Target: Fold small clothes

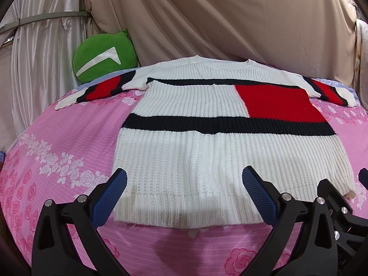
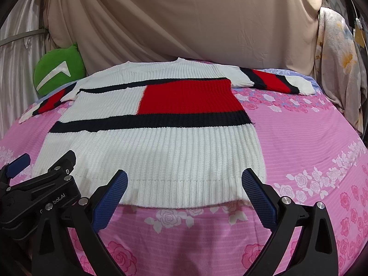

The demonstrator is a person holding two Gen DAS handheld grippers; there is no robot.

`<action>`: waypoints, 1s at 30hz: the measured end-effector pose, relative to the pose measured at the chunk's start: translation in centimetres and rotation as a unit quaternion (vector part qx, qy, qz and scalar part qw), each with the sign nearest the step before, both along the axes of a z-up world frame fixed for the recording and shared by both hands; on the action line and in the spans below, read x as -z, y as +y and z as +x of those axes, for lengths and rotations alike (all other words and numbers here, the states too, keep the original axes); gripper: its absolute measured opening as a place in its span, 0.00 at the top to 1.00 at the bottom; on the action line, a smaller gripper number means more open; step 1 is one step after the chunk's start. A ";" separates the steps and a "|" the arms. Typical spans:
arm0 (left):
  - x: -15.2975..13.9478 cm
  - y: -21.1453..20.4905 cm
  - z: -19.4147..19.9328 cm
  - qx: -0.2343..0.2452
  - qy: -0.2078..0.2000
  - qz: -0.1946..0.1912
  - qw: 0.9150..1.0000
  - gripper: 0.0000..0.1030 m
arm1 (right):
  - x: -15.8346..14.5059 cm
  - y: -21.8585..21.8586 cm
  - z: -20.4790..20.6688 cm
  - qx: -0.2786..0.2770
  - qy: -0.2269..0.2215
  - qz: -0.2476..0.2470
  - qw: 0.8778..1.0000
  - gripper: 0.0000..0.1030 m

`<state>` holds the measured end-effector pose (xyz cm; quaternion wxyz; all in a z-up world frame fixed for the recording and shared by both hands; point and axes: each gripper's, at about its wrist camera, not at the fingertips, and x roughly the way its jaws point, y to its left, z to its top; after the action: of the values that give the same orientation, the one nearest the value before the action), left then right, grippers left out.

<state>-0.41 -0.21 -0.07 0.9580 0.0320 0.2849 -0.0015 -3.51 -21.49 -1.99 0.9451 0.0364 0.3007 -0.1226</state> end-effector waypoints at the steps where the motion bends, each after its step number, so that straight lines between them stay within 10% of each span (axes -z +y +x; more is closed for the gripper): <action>1: 0.0 0.0 0.1 0.000 0.001 0.000 1.000 0.05 | 0.0 0.0 0.0 0.000 0.000 0.000 1.000 0.05; 30: -0.1 0.1 0.1 0.000 0.001 0.002 1.000 0.05 | 0.0 -0.1 0.0 0.000 0.000 0.001 1.000 0.05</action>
<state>-0.34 -0.09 -0.02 0.9578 0.0337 0.2855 -0.0012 -3.56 -21.58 -1.95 0.9451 0.0375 0.3008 -0.1221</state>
